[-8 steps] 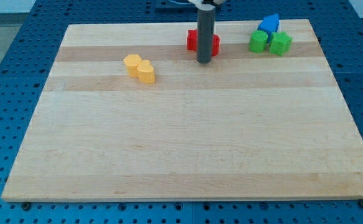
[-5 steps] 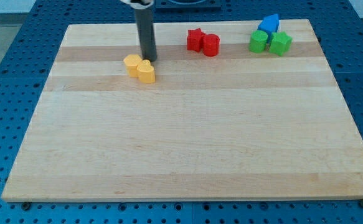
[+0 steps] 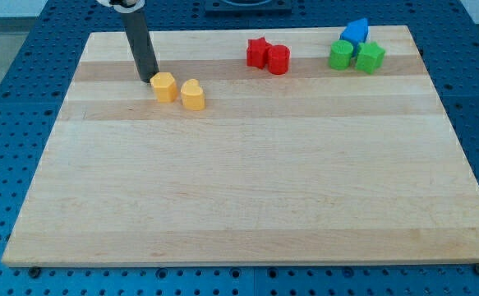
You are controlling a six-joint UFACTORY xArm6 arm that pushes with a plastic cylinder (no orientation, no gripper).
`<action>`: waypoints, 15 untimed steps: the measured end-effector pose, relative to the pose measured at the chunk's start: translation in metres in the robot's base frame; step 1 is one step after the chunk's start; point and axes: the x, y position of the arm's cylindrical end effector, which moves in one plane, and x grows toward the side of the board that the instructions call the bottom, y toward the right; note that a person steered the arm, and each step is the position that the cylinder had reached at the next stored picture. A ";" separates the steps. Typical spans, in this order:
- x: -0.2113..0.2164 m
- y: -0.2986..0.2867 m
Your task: Arrange the yellow blocks diagonally
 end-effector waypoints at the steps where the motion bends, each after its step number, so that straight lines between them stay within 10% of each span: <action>1: 0.012 0.000; 15: 0.177 0.267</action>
